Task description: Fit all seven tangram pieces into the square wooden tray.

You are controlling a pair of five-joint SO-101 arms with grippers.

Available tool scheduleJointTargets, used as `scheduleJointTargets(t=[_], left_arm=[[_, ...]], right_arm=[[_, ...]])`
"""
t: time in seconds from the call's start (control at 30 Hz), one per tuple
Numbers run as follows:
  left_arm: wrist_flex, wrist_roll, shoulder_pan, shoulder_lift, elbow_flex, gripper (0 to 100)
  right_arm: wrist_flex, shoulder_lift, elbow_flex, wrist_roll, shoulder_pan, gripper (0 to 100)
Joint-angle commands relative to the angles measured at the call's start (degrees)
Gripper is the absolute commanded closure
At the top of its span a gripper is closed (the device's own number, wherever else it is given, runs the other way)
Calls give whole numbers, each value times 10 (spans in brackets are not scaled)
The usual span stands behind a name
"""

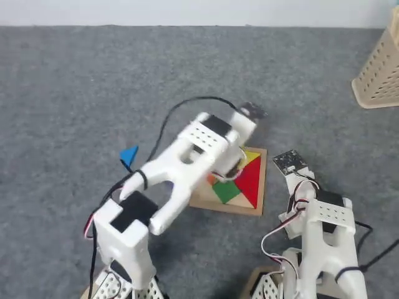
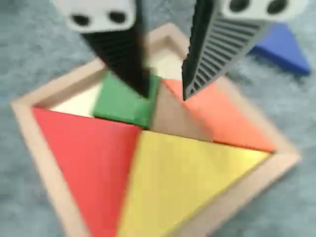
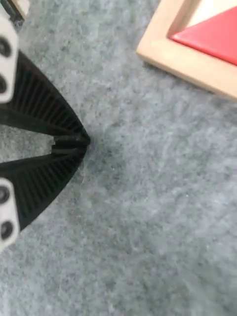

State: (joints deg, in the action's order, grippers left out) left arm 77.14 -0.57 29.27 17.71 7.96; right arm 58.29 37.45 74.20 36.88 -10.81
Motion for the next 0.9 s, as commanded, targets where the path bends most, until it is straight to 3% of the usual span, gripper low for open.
scheduleJointTargets(t=[0.0,0.13,0.27,0.43,0.6,0.87], left_arm=[[5,11,-72,-29,-33,987],[9,15,-196,-103,-33,930],[13,82,-334,-157,-31,838],[19,165,-465,-143,-27,834],[17,209,-496,-76,-29,833],[-29,257,-454,12,-36,808]], right_arm=[[-17,12,7,4,-10,989],[-17,12,7,4,-10,989],[-17,12,7,4,-10,989],[-17,12,7,4,-10,989],[-17,12,7,4,-10,989],[-17,12,7,4,-10,990]])
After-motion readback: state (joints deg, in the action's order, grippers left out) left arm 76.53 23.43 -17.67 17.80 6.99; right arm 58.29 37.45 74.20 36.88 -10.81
